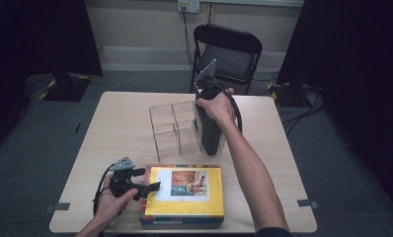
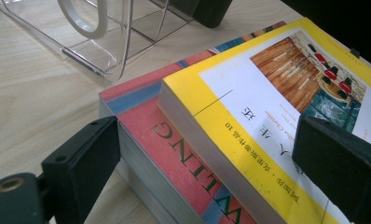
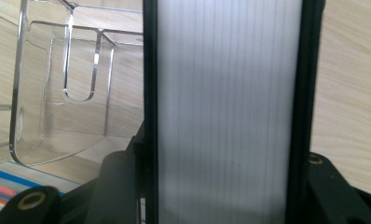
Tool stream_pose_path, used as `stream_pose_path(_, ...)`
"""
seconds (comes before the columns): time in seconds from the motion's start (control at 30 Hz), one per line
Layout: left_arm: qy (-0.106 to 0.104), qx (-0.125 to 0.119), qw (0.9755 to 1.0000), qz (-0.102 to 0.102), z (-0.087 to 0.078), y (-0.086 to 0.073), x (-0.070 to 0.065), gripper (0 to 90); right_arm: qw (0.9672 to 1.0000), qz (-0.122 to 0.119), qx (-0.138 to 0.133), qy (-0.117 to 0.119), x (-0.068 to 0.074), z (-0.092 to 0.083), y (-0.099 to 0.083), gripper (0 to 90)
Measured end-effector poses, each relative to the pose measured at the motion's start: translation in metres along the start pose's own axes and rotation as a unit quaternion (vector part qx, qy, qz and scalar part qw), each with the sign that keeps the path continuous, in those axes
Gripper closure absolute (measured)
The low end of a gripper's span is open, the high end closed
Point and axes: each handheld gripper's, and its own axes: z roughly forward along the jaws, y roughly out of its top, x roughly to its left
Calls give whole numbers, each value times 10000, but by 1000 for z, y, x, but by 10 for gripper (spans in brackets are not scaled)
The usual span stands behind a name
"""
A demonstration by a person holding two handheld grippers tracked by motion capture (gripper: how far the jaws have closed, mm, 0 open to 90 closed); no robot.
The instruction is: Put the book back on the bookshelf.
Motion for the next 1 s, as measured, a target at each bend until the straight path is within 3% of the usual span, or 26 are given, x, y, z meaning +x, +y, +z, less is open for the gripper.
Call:
stream_pose_path(0.23, 16, -24, 10000, -11, 0, 0, -1, 76, 9995, 79, -309, -27, 2, 1, -4, 521)
stream_pose_path(0.27, 14, -26, 10000, 0, 0, 0, -1, 76, 9986, 130, -511, 22, 0, -5, -7, 511)
stream_pose_path(0.37, 17, -5, 10000, 2, 0, 0, -1, 75, 9976, 137, -676, 72, -3, -11, -10, 498)
stream_pose_path(0.4, 20, -25, 10000, -2, 0, 0, -1, 76, 9961, 131, -844, 227, -5, -18, -14, 472)
stream_pose_path(0.57, 26, -24, 10000, -8, 0, 0, -2, 75, 9932, 128, -1114, 316, -5, -24, -23, 430)
stream_pose_path(0.7, 27, -29, 10000, -11, 0, 0, -2, 75, 9873, 209, -1483, 524, -9, -20, -37, 406)
stream_pose_path(0.73, 27, -29, 10000, -11, 0, 0, -2, 75, 9873, 209, -1483, 524, -9, -20, -37, 406)
stream_pose_path(0.77, 25, -15, 10000, 10, 0, 0, -1, 75, 9852, 187, -1601, 581, -10, -18, -40, 394)
stream_pose_path(0.8, 24, -19, 10000, 11, 0, 0, -1, 74, 9802, 190, -1857, 664, -12, -15, -48, 385)
stream_pose_path(0.83, 24, -19, 10000, 11, 0, 0, -1, 73, 9802, 190, -1857, 664, -12, -15, -48, 385)
stream_pose_path(0.87, 20, -15, 10000, 7, 0, 0, -1, 72, 9768, 101, -2039, 650, -11, -13, -54, 384)
stream_pose_path(0.93, 22, -6, 10000, 5, 0, 0, -1, 72, 9752, 95, -2113, 659, -12, -13, -56, 366)
stream_pose_path(0.97, 19, -6, 10000, 14, 0, 0, -1, 72, 9718, 52, -2246, 710, -11, -12, -60, 354)
stream_pose_path(1.0, 22, -7, 10000, 15, 0, 0, -1, 72, 9662, -40, -2493, 653, -10, -11, -67, 340)
